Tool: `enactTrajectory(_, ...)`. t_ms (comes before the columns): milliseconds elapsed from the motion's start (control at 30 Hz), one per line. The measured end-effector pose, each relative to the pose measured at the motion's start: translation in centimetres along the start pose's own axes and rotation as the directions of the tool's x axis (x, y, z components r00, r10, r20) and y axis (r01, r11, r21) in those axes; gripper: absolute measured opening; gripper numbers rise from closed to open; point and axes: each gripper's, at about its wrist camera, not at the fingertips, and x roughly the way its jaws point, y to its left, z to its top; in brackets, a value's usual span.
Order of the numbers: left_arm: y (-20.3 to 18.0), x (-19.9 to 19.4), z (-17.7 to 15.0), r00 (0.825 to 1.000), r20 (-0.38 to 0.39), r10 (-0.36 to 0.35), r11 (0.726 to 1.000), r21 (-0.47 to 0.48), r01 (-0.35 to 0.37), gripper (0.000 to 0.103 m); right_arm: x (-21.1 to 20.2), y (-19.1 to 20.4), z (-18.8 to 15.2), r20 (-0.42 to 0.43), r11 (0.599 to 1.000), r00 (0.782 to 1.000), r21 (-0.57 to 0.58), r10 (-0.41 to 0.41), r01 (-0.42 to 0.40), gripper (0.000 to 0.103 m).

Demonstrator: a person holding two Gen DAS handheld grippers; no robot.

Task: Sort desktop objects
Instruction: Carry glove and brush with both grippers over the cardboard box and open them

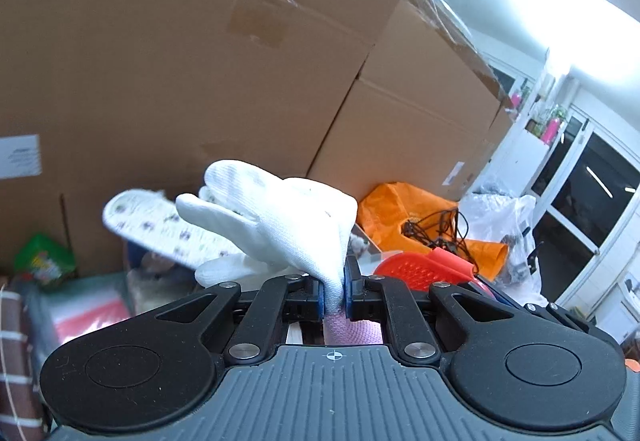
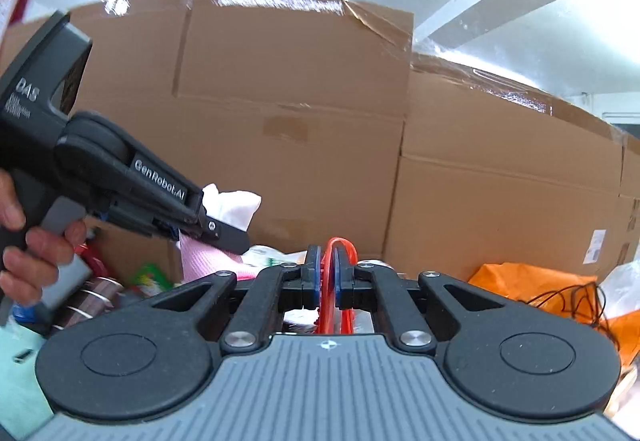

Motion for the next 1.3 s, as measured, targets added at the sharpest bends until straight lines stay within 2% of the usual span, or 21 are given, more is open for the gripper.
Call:
enactTrajectory(133,0.8,3.1,1.8,0.999,-0.036,-0.004,1.0,0.0,0.004,0.006,3.1,-0.9,0.1,-0.019,1.0,1.0,-0.021,-0.001,0.0,0.007)
enactTrajectory(333,1.7,5.1,4.1,0.998,-0.012,-0.062,0.998,0.007,0.062,0.009,6.4,-0.7,1.5,0.05,0.995,0.999,-0.1,-0.01,0.015,0.007)
enactTrajectory(367,2.2,5.6,4.1,0.998,-0.018,-0.057,0.998,-0.002,0.057,0.016,7.3,-0.5,1.4,0.045,0.992,0.999,-0.128,-0.006,0.012,0.007)
enactTrajectory(400,2.7,6.3,3.9,0.998,-0.037,-0.047,0.999,-0.008,0.047,0.029,8.1,-0.2,1.0,0.028,0.987,1.0,-0.163,0.004,0.001,0.007)
enactTrajectory(500,4.4,7.9,2.6,0.995,-0.1,0.008,1.0,-0.007,-0.008,0.034,9.1,1.4,-1.2,-0.043,0.963,0.999,-0.266,0.031,-0.042,0.008)
enactTrajectory(567,5.2,8.0,2.0,0.995,-0.099,0.001,1.0,0.006,-0.001,0.043,8.6,2.2,-2.4,-0.063,0.947,0.996,-0.313,0.059,-0.076,0.01)
enactTrajectory(633,5.5,7.7,1.8,0.996,-0.09,-0.02,1.0,0.016,0.022,0.048,8.2,3.0,-3.3,-0.084,0.93,0.993,-0.352,0.082,-0.107,0.026)
enactTrajectory(733,5.1,7.1,1.6,0.997,-0.073,-0.025,0.998,0.059,0.03,0.068,7.7,3.7,-4.0,-0.086,0.912,0.994,-0.397,0.073,-0.101,0.045)
enactTrajectory(800,4.5,6.1,1.4,0.999,-0.043,-0.012,0.995,0.1,0.016,0.088,7.2,3.7,-4.1,-0.082,0.912,0.994,-0.398,0.067,-0.094,0.054)
enactTrajectory(867,4.1,5.3,1.1,1.0,-0.014,-0.01,0.993,0.12,0.012,0.094,6.7,3.5,-3.9,-0.079,0.921,0.994,-0.378,0.071,-0.095,0.065)
enactTrajectory(900,4.0,5.1,1.1,1.0,-0.003,-0.014,0.992,0.122,0.014,0.097,6.5,3.3,-3.8,-0.078,0.927,0.994,-0.362,0.074,-0.097,0.073)
enactTrajectory(933,4.0,4.8,1.0,1.0,0.003,-0.017,0.993,0.12,0.017,0.098,6.1,3.1,-3.6,-0.076,0.933,0.994,-0.346,0.079,-0.1,0.077)
enactTrajectory(1000,4.2,4.4,1.1,1.0,0.01,-0.02,0.995,0.101,0.019,0.102,5.5,2.7,-3.4,-0.077,0.942,0.992,-0.312,0.1,-0.119,0.078)
enactTrajectory(1167,4.6,3.6,1.2,1.0,0.021,-0.02,0.998,0.052,0.018,0.103,4.4,2.0,-3.2,-0.07,0.958,0.992,-0.262,0.101,-0.116,0.079)
enactTrajectory(1300,4.2,3.3,1.0,0.999,0.034,-0.002,0.999,0.049,0.001,0.103,3.0,1.7,-3.1,-0.058,0.964,0.992,-0.234,0.113,-0.123,0.09)
